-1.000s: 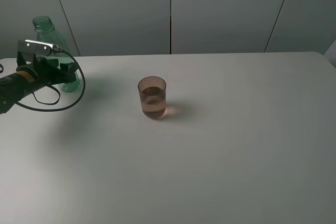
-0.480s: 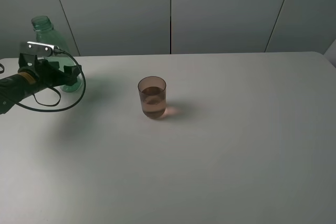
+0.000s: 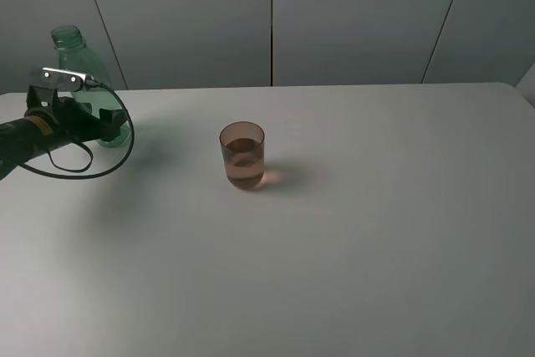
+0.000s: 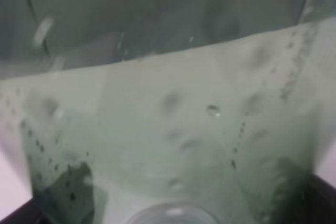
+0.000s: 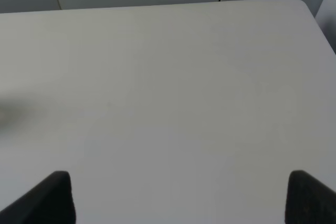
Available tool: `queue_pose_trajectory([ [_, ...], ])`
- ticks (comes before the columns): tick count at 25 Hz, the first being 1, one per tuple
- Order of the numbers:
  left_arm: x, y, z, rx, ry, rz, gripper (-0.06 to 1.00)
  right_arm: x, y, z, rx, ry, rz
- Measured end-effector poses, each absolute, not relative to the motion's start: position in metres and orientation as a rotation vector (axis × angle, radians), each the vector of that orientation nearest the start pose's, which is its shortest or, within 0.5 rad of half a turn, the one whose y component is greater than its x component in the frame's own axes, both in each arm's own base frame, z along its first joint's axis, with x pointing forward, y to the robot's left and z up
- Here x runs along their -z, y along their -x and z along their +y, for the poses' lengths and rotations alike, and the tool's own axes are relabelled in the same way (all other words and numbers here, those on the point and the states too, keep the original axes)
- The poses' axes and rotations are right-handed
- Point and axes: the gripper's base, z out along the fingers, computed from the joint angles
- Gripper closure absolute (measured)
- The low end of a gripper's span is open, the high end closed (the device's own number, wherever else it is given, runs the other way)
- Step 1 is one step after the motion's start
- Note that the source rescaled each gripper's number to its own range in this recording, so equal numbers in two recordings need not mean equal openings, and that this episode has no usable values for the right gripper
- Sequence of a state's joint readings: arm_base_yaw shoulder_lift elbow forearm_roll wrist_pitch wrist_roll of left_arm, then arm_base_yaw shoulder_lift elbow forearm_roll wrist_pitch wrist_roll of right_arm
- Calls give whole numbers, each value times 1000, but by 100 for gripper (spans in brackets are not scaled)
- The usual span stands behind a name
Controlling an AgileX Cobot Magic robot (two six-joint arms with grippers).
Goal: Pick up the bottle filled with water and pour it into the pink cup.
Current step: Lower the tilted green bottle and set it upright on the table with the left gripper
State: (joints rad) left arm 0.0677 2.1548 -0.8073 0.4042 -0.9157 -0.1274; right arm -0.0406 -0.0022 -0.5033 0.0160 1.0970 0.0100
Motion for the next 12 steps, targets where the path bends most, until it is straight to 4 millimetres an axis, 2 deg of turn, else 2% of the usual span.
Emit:
queue_pose_trajectory([
  [7, -87, -346, -2, 112, -318, 2017, 8, -275, 7, 2, 0, -51, 2074],
  [12, -109, -328, 0, 70, -317, 2056, 8, -275, 7, 2, 0, -51, 2074],
])
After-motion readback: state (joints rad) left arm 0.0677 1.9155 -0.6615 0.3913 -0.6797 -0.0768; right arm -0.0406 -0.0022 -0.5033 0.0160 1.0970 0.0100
